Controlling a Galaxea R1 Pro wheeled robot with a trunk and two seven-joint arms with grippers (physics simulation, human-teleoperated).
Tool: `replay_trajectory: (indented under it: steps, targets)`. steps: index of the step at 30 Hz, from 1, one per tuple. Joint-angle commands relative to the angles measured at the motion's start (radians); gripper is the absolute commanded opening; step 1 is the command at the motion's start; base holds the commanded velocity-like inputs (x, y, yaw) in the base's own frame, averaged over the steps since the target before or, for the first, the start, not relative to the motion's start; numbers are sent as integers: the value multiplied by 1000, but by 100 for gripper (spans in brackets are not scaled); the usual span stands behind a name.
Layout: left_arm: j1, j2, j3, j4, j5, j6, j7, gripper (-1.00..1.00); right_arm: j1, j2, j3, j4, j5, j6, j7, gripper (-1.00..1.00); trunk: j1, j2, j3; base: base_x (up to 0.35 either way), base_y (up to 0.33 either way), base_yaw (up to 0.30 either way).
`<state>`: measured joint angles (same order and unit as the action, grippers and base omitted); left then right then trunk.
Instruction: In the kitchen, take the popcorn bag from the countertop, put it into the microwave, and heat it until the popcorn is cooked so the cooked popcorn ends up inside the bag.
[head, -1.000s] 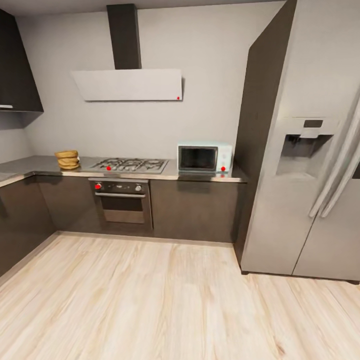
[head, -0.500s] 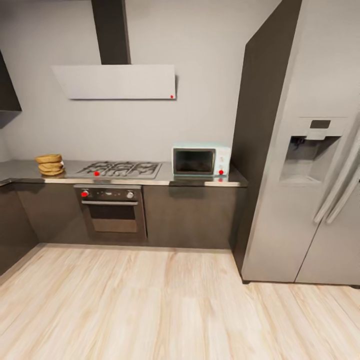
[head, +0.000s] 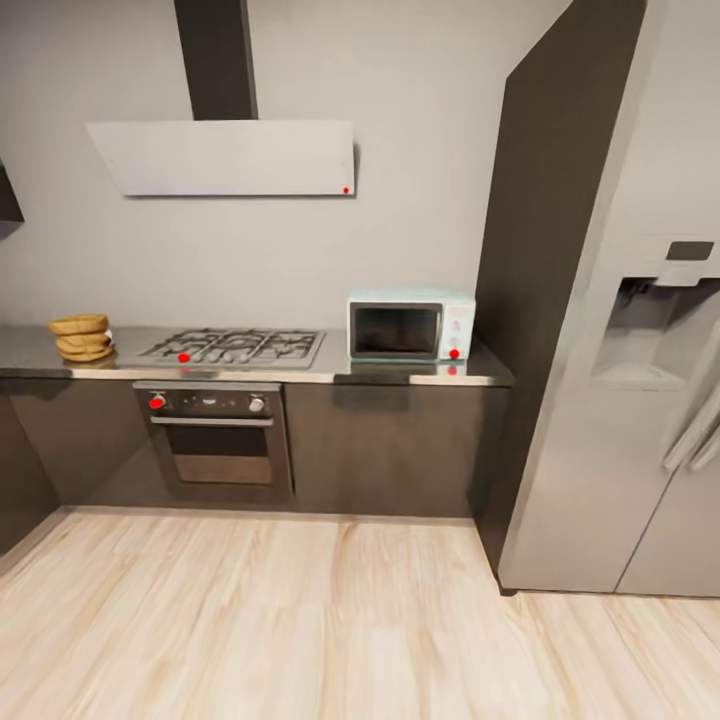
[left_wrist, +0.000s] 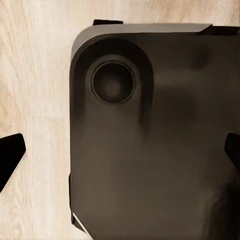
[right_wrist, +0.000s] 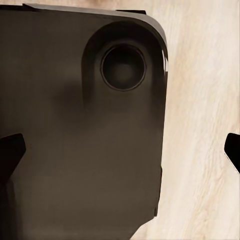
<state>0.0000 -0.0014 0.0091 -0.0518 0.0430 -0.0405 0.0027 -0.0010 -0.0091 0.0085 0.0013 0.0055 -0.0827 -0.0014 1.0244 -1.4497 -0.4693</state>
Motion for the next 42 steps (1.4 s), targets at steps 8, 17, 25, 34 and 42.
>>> replay_trajectory:
  steps: [8, 17, 25, 34, 42]
  targets:
    - [0, 0, 0, 0, 5, -2, -1, 100, 0, 0, 1, 0, 0, -3, 0, 100, 1, 0, -1, 324, 1, -1]
    - [0, 0, 0, 0, 5, -2, -1, 100, 0, 0, 1, 0, -1, -3, 0, 100, 1, 0, -1, 324, 0, -73]
    - [0, 0, 0, 0, 4, -2, -1, 100, 0, -3, 1, 0, 2, -2, 0, 100, 1, 0, -1, 324, 0, -1]
    - [0, 0, 0, 0, 5, -2, -1, 100, 1, -5, 1, 0, 2, -2, 0, 100, 1, 0, -1, 324, 0, 0]
    - [0, 0, 0, 0, 5, -2, 0, 100, 0, -3, 1, 0, 2, -2, 0, 100, 1, 0, -1, 324, 0, 0]
